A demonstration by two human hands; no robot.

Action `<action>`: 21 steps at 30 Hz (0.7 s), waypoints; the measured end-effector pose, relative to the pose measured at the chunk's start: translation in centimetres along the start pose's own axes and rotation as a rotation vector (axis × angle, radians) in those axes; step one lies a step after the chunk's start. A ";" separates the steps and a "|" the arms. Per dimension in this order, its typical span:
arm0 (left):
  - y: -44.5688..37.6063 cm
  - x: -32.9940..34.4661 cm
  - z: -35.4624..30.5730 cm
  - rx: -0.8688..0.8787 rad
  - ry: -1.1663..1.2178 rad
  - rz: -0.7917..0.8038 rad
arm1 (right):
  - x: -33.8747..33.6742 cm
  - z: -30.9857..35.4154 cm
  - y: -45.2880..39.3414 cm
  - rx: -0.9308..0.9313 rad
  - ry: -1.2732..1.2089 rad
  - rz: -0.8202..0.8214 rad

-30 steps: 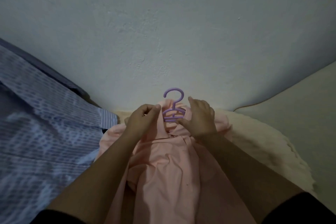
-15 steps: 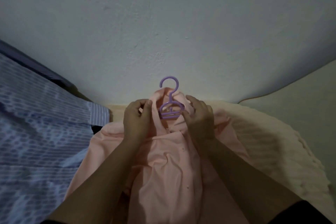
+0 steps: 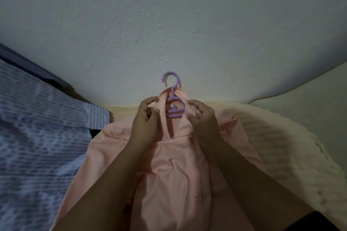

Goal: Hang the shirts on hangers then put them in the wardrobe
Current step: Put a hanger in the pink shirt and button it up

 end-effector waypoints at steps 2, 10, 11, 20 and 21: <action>-0.2 0.2 0.5 -0.106 0.090 0.084 | -0.2 -0.2 -0.4 0.100 -0.169 0.051; -0.4 0.1 0.2 -0.350 0.236 0.181 | -1.1 -0.6 -0.4 0.406 -0.487 0.248; -0.5 0.0 0.2 -0.356 0.239 0.184 | -1.1 -0.6 -0.4 0.436 -0.514 0.257; -0.4 -1.2 0.1 -0.530 0.506 0.257 | -1.4 1.3 -0.2 0.680 -0.995 0.218; -0.6 -1.4 0.3 -0.552 0.573 0.259 | -1.7 1.2 -0.3 0.710 -1.023 0.176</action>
Point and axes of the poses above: each hand's wrist, its own y-axis away from the middle knuckle, its own x-axis out of the palm, z = x × y, the point moved 3 cm from there along -y, towards the middle knuckle, and after that the axes turned 7 degrees about -x, right-handed, at the moved point
